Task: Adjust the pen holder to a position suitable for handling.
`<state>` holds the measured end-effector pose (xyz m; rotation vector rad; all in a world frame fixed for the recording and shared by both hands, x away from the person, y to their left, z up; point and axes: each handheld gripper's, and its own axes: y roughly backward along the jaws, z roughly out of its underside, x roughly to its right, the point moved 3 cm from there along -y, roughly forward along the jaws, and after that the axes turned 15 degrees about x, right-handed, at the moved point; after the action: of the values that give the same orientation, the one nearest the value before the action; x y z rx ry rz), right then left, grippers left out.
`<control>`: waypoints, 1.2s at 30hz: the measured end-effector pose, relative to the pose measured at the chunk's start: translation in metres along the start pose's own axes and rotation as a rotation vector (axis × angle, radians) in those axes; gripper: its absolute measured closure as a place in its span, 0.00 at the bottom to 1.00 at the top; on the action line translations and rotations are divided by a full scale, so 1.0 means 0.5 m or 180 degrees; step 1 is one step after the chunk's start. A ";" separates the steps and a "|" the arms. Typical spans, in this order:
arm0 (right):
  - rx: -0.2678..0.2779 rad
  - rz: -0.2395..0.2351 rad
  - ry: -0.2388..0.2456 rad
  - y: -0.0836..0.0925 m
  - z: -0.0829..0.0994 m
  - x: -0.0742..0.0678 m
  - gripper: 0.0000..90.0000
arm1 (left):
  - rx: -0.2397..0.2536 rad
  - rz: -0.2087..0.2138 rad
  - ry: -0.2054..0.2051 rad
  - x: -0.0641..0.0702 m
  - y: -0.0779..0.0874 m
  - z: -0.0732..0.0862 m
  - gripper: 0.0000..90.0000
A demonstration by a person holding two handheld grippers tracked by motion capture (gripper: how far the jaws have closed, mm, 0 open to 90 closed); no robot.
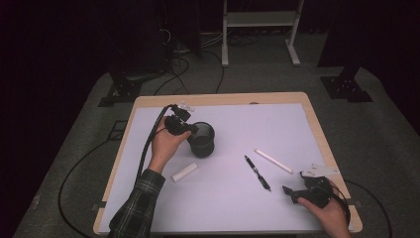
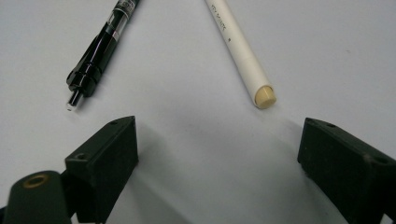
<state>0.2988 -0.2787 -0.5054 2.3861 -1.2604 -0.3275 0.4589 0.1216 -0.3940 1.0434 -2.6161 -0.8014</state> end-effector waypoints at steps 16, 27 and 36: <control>0.0000 0.0001 -0.0003 0.000 0.000 0.000 0.12 | -0.0004 0.0219 -0.0096 0.049 0.025 -0.005 0.92; 0.0000 -0.0001 0.0001 0.000 0.000 0.000 0.12 | -0.0020 0.0353 -0.0136 0.081 0.034 0.006 0.92; 0.0001 0.0000 0.0001 0.000 0.000 0.000 0.12 | -0.0004 0.0434 -0.0176 0.105 0.046 0.014 0.92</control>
<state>0.2989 -0.2786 -0.5055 2.3866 -1.2604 -0.3271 0.4047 0.1022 -0.3870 0.8431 -2.6978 -0.8113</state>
